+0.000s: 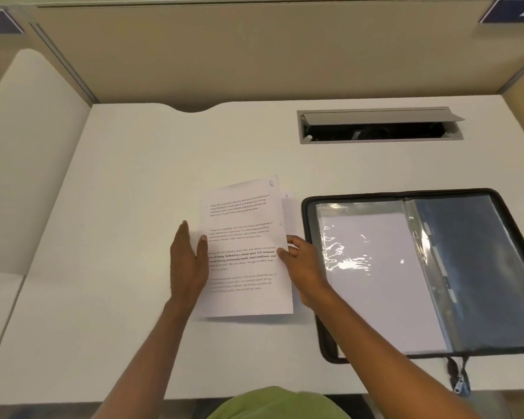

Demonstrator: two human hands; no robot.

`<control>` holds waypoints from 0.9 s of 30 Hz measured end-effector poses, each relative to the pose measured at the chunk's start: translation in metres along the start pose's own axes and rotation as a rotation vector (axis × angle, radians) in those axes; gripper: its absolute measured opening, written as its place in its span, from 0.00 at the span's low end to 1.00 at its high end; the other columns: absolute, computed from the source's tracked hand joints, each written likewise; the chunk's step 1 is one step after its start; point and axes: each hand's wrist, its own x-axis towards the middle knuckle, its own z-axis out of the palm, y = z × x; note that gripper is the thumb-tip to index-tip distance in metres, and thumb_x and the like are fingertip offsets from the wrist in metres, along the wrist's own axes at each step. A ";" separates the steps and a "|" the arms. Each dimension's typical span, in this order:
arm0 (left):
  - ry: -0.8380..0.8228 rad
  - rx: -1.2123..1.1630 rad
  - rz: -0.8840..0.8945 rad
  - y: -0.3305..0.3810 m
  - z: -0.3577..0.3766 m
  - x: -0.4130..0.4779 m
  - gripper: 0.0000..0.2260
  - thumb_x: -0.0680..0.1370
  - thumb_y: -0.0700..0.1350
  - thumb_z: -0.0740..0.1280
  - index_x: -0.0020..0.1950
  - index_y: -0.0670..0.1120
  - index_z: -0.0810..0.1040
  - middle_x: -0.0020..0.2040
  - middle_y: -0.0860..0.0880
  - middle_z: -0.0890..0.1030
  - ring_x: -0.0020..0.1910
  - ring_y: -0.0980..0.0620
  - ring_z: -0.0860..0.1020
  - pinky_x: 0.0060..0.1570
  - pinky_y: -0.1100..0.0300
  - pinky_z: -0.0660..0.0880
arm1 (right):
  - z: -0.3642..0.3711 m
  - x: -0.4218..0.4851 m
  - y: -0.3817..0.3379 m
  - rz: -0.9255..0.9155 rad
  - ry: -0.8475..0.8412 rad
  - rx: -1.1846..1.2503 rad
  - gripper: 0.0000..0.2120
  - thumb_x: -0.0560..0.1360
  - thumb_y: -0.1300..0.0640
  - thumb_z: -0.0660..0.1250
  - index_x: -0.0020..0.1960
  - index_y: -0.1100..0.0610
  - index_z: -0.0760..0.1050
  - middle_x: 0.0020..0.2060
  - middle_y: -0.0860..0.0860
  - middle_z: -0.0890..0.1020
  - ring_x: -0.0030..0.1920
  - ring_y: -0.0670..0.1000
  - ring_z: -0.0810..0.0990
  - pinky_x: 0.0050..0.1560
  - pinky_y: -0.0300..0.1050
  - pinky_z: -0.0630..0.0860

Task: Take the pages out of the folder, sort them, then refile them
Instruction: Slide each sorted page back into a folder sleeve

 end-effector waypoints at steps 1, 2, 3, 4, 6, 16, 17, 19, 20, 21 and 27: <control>-0.014 -0.060 -0.062 0.012 0.002 -0.001 0.26 0.87 0.52 0.60 0.84 0.47 0.61 0.82 0.48 0.66 0.79 0.49 0.65 0.78 0.57 0.58 | -0.012 -0.001 -0.001 0.009 -0.010 0.022 0.11 0.81 0.62 0.67 0.62 0.53 0.78 0.50 0.49 0.88 0.49 0.50 0.87 0.50 0.48 0.85; -0.034 -0.138 -0.132 0.024 0.005 -0.001 0.23 0.86 0.52 0.62 0.81 0.52 0.67 0.79 0.49 0.70 0.76 0.50 0.70 0.76 0.55 0.62 | -0.026 -0.002 -0.003 0.019 -0.018 0.041 0.11 0.81 0.62 0.68 0.62 0.52 0.78 0.50 0.49 0.88 0.49 0.50 0.87 0.51 0.50 0.85; -0.064 -0.237 -0.198 0.034 0.009 -0.001 0.18 0.85 0.53 0.64 0.76 0.58 0.73 0.76 0.51 0.74 0.72 0.51 0.73 0.75 0.53 0.66 | -0.040 -0.002 -0.004 0.028 -0.029 0.061 0.11 0.81 0.62 0.68 0.62 0.52 0.79 0.51 0.50 0.88 0.50 0.51 0.87 0.52 0.52 0.85; -0.095 -0.344 -0.256 0.044 0.014 -0.003 0.14 0.84 0.53 0.66 0.70 0.60 0.78 0.71 0.52 0.78 0.69 0.51 0.76 0.74 0.50 0.69 | -0.055 -0.004 -0.005 0.036 -0.042 0.079 0.11 0.81 0.63 0.68 0.61 0.52 0.79 0.51 0.50 0.88 0.51 0.52 0.87 0.53 0.53 0.84; -0.161 -0.504 -0.342 0.062 0.027 -0.010 0.10 0.83 0.48 0.69 0.63 0.54 0.84 0.62 0.51 0.85 0.62 0.49 0.81 0.67 0.47 0.76 | -0.088 -0.006 -0.007 0.051 -0.062 0.098 0.11 0.81 0.63 0.67 0.63 0.54 0.79 0.52 0.52 0.88 0.52 0.54 0.87 0.54 0.55 0.84; -0.312 -0.609 -0.428 0.155 0.135 -0.071 0.05 0.81 0.35 0.70 0.51 0.43 0.84 0.46 0.45 0.88 0.39 0.52 0.85 0.39 0.61 0.81 | -0.270 -0.003 -0.015 0.082 -0.132 0.005 0.10 0.81 0.64 0.68 0.61 0.56 0.78 0.53 0.53 0.87 0.53 0.54 0.87 0.51 0.49 0.83; -0.322 -0.613 -0.435 0.165 0.150 -0.078 0.04 0.81 0.35 0.70 0.51 0.43 0.84 0.46 0.45 0.88 0.39 0.53 0.85 0.38 0.61 0.81 | -0.289 -0.001 -0.016 0.084 -0.134 0.005 0.11 0.80 0.64 0.69 0.62 0.58 0.78 0.53 0.54 0.87 0.53 0.55 0.87 0.52 0.49 0.83; -0.349 -0.632 -0.453 0.185 0.177 -0.092 0.04 0.82 0.36 0.70 0.51 0.42 0.83 0.46 0.45 0.88 0.40 0.52 0.86 0.38 0.62 0.81 | -0.324 0.004 -0.020 0.075 -0.129 0.000 0.14 0.79 0.64 0.71 0.64 0.60 0.77 0.54 0.55 0.87 0.55 0.57 0.86 0.56 0.53 0.83; -0.366 -0.646 -0.464 0.194 0.190 -0.098 0.04 0.82 0.36 0.70 0.52 0.42 0.83 0.47 0.44 0.88 0.41 0.51 0.86 0.38 0.61 0.82 | -0.341 0.007 -0.021 0.073 -0.133 -0.012 0.15 0.78 0.63 0.72 0.64 0.59 0.78 0.55 0.54 0.87 0.55 0.57 0.86 0.57 0.55 0.83; -0.380 -0.656 -0.476 0.202 0.203 -0.103 0.04 0.82 0.36 0.70 0.53 0.41 0.83 0.48 0.43 0.88 0.43 0.49 0.87 0.38 0.60 0.82 | -0.356 0.009 -0.024 0.075 -0.141 -0.023 0.16 0.78 0.62 0.73 0.65 0.57 0.78 0.56 0.53 0.86 0.55 0.57 0.86 0.58 0.57 0.82; -0.467 -0.586 -0.443 0.252 0.272 -0.135 0.06 0.82 0.36 0.69 0.57 0.37 0.82 0.51 0.41 0.88 0.49 0.41 0.87 0.44 0.53 0.84 | -0.441 0.019 -0.026 0.079 -0.146 -0.070 0.18 0.78 0.61 0.73 0.66 0.55 0.79 0.58 0.51 0.86 0.57 0.55 0.86 0.59 0.59 0.82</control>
